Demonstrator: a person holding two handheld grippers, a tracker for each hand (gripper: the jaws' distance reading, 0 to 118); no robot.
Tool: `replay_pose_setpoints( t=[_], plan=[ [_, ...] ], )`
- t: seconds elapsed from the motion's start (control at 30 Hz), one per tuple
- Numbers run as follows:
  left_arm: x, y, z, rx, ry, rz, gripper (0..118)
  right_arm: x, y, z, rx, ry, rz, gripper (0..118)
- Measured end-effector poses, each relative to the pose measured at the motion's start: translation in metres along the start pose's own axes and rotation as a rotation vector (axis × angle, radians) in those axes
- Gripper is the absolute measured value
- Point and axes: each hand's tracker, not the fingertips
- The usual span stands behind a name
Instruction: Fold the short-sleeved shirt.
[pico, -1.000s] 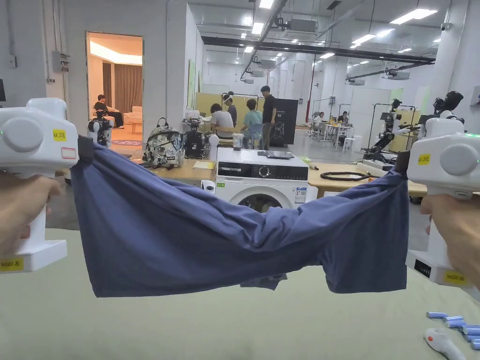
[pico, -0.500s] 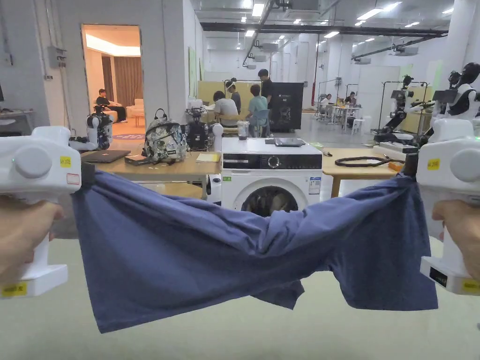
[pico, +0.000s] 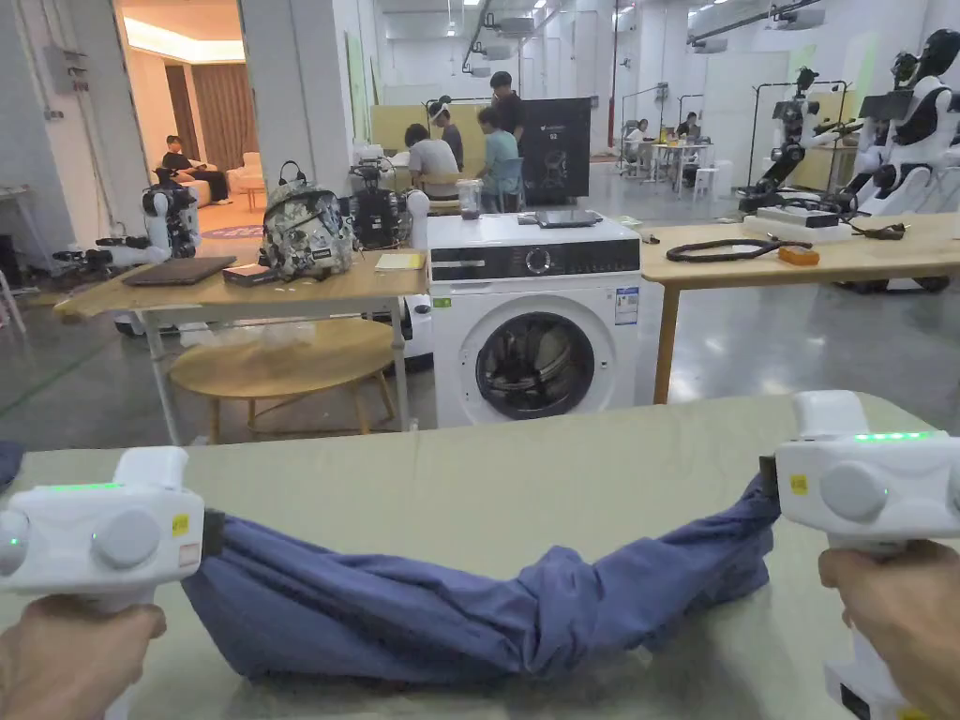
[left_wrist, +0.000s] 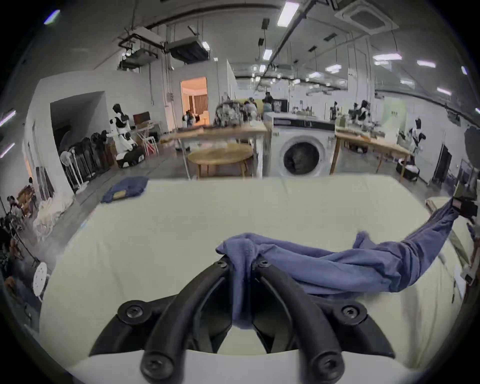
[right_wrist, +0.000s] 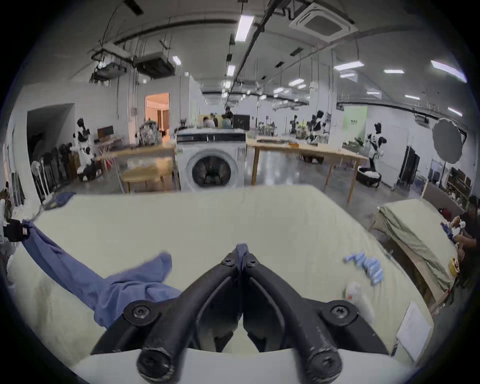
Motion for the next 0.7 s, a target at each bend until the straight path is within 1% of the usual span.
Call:
replay_pose_setpoints(
  t=[0.07,0.1,0.17,0.23,0.33,0.37,0.4,0.47,0.6,0.67,0.7],
  plan=[
    [0.000,-0.028,-0.004,-0.063,-0.015,-0.009,6,0.008,-0.026,-0.001,-0.027,0.000,-0.018,0],
    [-0.002,-0.044,-0.004,-0.067,-0.023,0.013,6,0.012,-0.039,0.000,-0.040,-0.004,-0.026,0],
    [-0.005,-0.070,-0.001,-0.079,-0.008,-0.004,6,0.019,-0.064,0.011,-0.054,-0.002,-0.044,0],
    [-0.013,-0.091,0.002,-0.084,-0.015,0.002,6,0.026,-0.084,0.022,-0.064,-0.008,-0.045,0],
    [-0.023,-0.125,0.022,-0.090,-0.024,0.014,6,0.035,-0.113,0.047,-0.067,-0.008,-0.059,0],
    [-0.026,-0.137,0.030,-0.089,-0.023,0.020,6,0.039,-0.122,0.054,-0.067,-0.005,-0.087,0],
    [-0.029,-0.147,0.035,-0.091,-0.021,0.025,6,0.042,-0.130,0.061,-0.078,-0.001,-0.088,0],
    [-0.033,-0.163,0.051,-0.096,-0.037,0.045,6,0.047,-0.146,0.075,-0.077,-0.002,-0.123,0],
    [-0.037,-0.191,0.077,-0.088,-0.032,0.032,6,0.052,-0.170,0.108,-0.071,0.005,-0.122,0],
    [-0.043,-0.204,0.089,-0.071,-0.047,0.063,6,0.057,-0.182,0.121,-0.068,0.011,-0.125,0],
    [-0.045,-0.210,0.093,-0.083,-0.055,0.051,6,0.061,-0.192,0.123,-0.069,0.011,-0.126,0]
  ],
)
